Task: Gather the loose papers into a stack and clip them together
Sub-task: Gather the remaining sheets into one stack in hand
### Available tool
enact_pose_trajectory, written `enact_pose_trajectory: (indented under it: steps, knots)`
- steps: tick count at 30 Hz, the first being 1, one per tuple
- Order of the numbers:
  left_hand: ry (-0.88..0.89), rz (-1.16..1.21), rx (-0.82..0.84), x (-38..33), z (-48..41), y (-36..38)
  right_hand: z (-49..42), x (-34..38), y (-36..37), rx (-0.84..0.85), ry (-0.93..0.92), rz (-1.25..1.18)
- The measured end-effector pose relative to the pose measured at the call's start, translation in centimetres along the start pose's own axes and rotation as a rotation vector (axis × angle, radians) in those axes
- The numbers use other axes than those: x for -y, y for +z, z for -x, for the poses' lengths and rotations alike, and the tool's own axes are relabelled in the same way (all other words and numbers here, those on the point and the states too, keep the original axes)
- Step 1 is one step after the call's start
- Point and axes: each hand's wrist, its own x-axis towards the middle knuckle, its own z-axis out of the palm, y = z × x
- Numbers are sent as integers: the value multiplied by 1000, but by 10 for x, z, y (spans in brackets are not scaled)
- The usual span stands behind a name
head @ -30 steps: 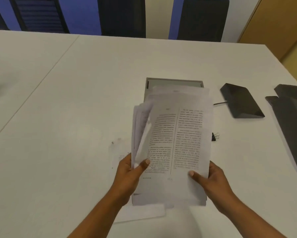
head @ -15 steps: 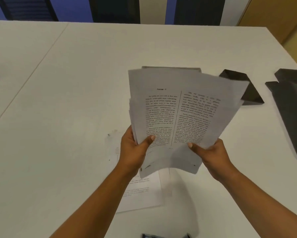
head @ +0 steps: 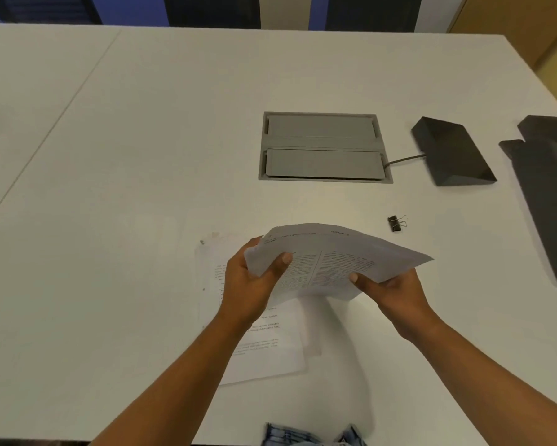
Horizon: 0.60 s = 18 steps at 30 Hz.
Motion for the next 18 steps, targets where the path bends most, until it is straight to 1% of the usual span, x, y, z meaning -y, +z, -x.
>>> enact_pose_trajectory:
  steps: [3,5,9,12,15,18]
  knots:
    - [-39,-46,-6,2,2,2,1,-1,1,-3,16,13]
    - [-31,-50,-13,-1,5,1,2,4,4,16,0,14]
    - [71,-58,-4,-14,8,-1,5,15,4,-16,-47,20]
    - [137,-54,-26,-21,8,-2,5,15,4,-13,-42,100]
    - [112,30,-54,-23,7,0,5,11,6,-17,-26,113]
    - [75,35,-88,-23,7,-1,4,8,5,-13,-19,112]
